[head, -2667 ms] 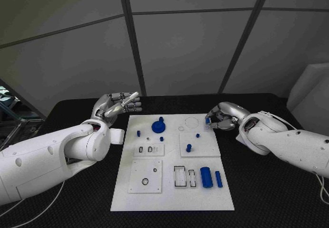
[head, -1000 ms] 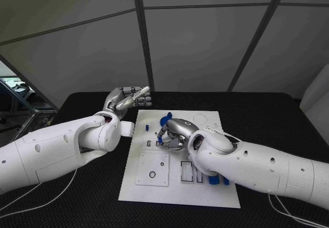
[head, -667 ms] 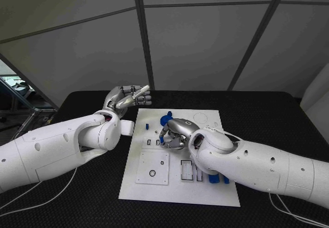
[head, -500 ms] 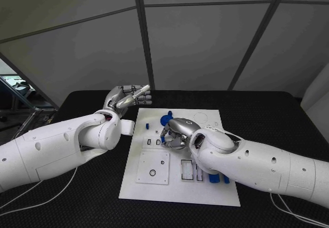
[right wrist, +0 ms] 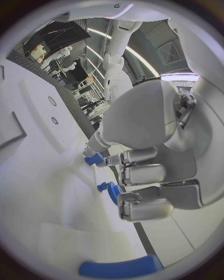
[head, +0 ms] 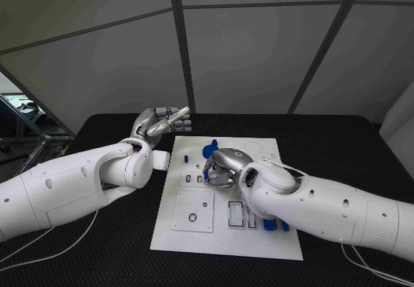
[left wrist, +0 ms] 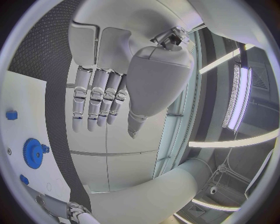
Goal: Assemble the parts on the task board
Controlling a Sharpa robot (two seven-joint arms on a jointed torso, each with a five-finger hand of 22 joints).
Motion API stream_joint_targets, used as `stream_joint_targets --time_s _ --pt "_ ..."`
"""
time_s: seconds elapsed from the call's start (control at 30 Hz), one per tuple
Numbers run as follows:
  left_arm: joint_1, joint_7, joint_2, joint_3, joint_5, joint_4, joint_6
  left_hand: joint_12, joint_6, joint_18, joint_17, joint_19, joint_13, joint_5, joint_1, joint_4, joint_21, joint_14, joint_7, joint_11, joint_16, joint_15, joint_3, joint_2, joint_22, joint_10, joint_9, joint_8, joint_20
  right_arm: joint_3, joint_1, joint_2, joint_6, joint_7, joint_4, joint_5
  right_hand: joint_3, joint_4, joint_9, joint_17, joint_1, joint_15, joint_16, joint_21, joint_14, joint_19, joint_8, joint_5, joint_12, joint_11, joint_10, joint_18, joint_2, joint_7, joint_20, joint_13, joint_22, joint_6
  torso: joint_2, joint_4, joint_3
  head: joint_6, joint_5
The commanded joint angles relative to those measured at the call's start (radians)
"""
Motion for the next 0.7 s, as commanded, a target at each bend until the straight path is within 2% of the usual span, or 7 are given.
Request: stream_joint_targets --time_s 0.03,0.37,0.7 --pt "0.002 0.004 -0.001 0.001 -0.005 0.001 0.011 -0.003 0.004 0.055 0.001 -0.008 -0.001 -0.003 0.002 -0.006 0.005 0.005 0.006 0.004 -0.004 0.002 -0.002 0.006 0.001 0.004 -0.001 -0.006 0.001 -0.002 -0.001 0.001 0.034 -0.009 -0.002 -0.013 -0.004 0.002 0.022 0.228 -0.015 0.005 0.001 0.003 0.096 0.107 0.003 0.004 -0.004 0.008 0.081 -0.015 -0.001 -0.001 0.006 0.235 0.263 0.008 0.0 -0.0005 -0.0004 -0.002 0.001" --pt "0.002 0.003 0.0 0.001 -0.005 0.001 0.011 -0.005 0.004 0.055 0.002 -0.01 -0.001 -0.003 0.004 -0.01 0.005 0.006 0.006 0.004 -0.005 0.002 -0.002 0.006 0.001 0.004 -0.001 -0.007 0.001 -0.002 -0.001 0.003 0.065 -0.009 -0.001 -0.013 -0.009 0.005 0.022 0.225 -0.029 0.005 0.0 0.003 0.096 0.107 0.0 0.003 -0.006 0.009 0.08 -0.015 -0.01 0.0 0.006 0.234 0.263 0.005 0.0 0.0001 0.0 -0.005 0.0" --pt "0.002 0.002 -0.001 0.001 -0.005 0.0 0.011 -0.005 0.004 0.055 0.002 -0.01 -0.001 -0.003 0.004 -0.01 0.005 0.006 0.006 0.004 -0.005 0.002 -0.002 0.006 0.001 0.004 -0.001 -0.007 0.001 -0.002 -0.001 0.004 0.073 -0.01 0.001 -0.013 -0.011 0.007 0.02 0.223 -0.035 0.006 -0.001 0.003 0.095 0.107 -0.005 0.003 -0.01 0.011 0.076 -0.015 -0.015 0.002 0.006 0.229 0.263 -0.002 -0.001 -0.0001 0.0 -0.007 0.0"
